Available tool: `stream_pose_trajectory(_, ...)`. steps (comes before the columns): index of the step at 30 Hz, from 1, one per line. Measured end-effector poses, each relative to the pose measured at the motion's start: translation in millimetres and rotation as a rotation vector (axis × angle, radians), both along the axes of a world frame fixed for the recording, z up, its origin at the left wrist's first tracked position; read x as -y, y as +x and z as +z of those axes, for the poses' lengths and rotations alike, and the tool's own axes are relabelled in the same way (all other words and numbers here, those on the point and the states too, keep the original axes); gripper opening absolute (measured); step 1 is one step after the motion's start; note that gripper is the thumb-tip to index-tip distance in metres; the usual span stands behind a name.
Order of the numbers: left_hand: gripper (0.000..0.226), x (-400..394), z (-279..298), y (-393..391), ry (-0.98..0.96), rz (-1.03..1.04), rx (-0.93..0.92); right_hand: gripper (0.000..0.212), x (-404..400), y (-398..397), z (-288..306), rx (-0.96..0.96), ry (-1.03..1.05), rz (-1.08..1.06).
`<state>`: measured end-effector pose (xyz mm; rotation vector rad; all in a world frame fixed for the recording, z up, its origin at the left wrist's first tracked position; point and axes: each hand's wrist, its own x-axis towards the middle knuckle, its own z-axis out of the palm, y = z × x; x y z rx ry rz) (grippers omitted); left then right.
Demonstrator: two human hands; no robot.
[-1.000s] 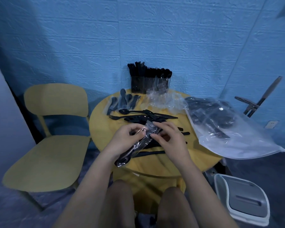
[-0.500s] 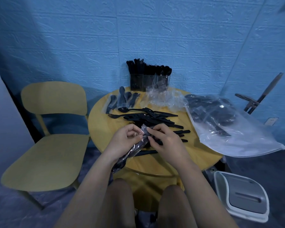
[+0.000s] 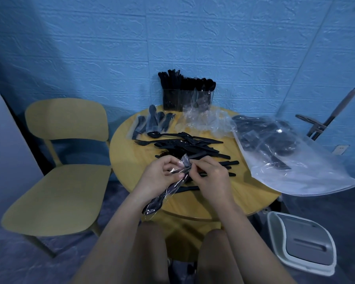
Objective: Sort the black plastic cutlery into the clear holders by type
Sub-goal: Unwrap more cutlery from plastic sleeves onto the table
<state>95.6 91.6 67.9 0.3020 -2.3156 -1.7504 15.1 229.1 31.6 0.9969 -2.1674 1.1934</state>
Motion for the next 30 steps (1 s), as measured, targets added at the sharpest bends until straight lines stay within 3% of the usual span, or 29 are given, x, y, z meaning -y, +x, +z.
stream_pose_trajectory(7, 0.019, 2.8, 2.6, -2.7, 0.14, 0.094, 0.007, 0.032, -11.2, 0.8, 7.5, -0.085, 0.106, 0.101)
stream_pose_trajectory(15, 0.016, 0.1, 0.8, -0.7, 0.271, 0.06, 0.034, 0.021, -10.0, -5.1, 3.1, -0.342, 0.16, -0.003)
stream_pose_trajectory(21, 0.015, 0.9, 0.3, 0.4, 0.378, 0.079, 0.043, 0.019, -11.2, -4.0, 4.9, -0.377, 0.197, -0.004)
stream_pose_trajectory(27, 0.017, -0.2, 1.3, -0.4, 0.334, 0.085, 0.04, 0.013, -8.7, -5.8, 7.4, -0.394, 0.211, 0.011)
stream_pose_trajectory(30, 0.018, 0.6, 0.9, -1.1, 0.296, 0.072, 0.043, 0.014, -7.0, -5.1, 9.1, -0.308, 0.198, 0.02)
